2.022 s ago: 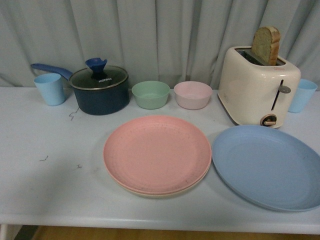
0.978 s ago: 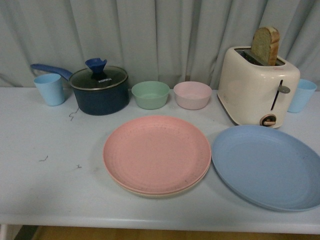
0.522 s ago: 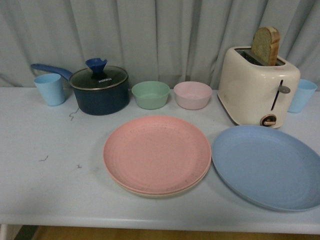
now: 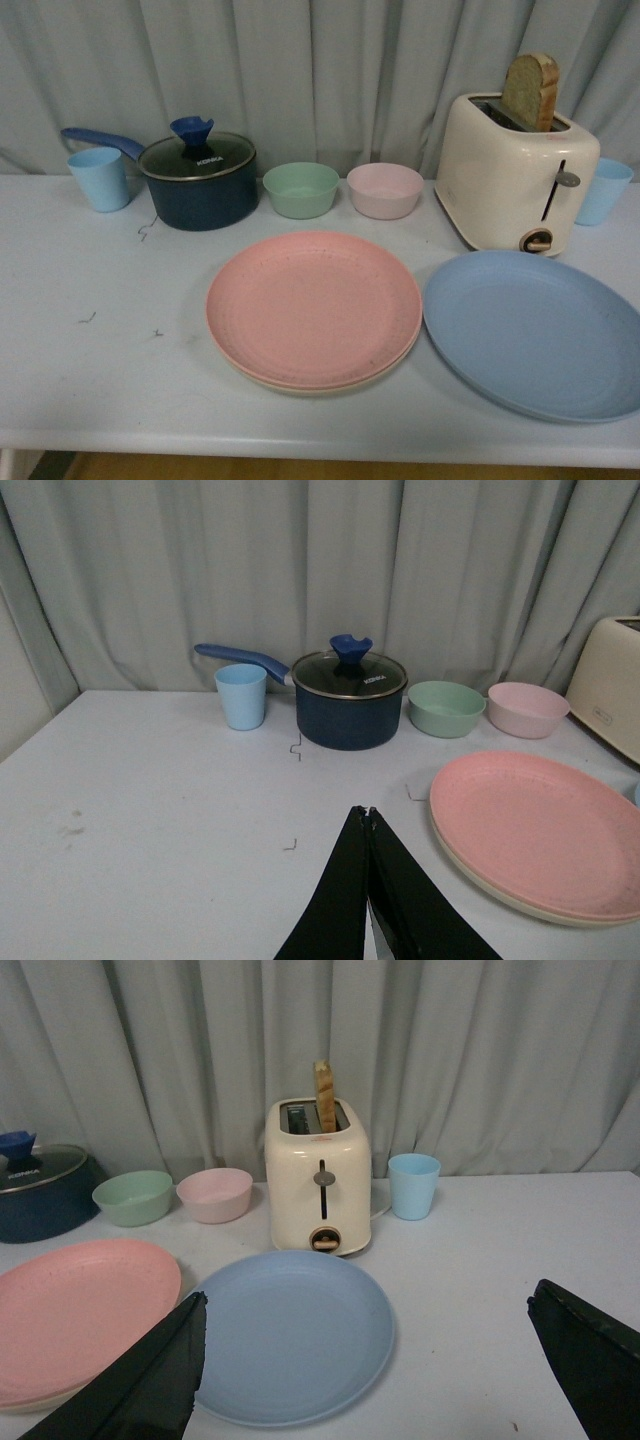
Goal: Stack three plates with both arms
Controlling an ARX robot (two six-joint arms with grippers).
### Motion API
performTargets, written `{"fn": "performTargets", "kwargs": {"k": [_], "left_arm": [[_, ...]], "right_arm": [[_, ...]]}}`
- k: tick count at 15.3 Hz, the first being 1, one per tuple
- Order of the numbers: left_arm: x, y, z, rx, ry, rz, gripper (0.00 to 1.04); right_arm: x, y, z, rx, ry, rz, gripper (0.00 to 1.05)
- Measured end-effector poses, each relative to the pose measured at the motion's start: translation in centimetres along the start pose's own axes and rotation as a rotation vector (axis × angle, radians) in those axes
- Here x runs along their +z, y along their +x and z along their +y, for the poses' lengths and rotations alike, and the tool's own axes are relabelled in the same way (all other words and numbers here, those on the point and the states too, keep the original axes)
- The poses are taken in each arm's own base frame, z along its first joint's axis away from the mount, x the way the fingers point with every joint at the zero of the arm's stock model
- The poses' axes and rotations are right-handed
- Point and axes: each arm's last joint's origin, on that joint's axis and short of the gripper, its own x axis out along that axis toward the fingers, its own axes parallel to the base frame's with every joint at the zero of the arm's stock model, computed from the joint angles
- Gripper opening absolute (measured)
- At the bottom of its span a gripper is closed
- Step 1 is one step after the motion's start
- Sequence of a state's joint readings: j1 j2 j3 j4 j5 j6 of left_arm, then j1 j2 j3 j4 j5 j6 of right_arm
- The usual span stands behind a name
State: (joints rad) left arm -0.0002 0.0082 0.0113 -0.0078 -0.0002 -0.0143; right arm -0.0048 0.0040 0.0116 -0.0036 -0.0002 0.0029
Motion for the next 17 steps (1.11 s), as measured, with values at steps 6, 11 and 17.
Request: {"fn": "performTargets", "kwargs": {"k": [6, 11, 17], "left_arm": [[0.1, 0.0, 0.0, 0.000, 0.000, -0.006, 0.59], [0.0, 0.0, 0.0, 0.000, 0.000, -0.005, 0.97], [0.0, 0.0, 0.0, 0.000, 0.001, -0.005, 0.98]], "right_arm": [[0.2, 1.5, -0.5, -0.024, 0.165, 0.380, 0.98], [0.9, 10.7, -3.2, -0.104, 0.143, 0.544, 0.98], [-2.8, 20.3, -5.3, -0.133, 0.108, 0.720, 0.98]]}}
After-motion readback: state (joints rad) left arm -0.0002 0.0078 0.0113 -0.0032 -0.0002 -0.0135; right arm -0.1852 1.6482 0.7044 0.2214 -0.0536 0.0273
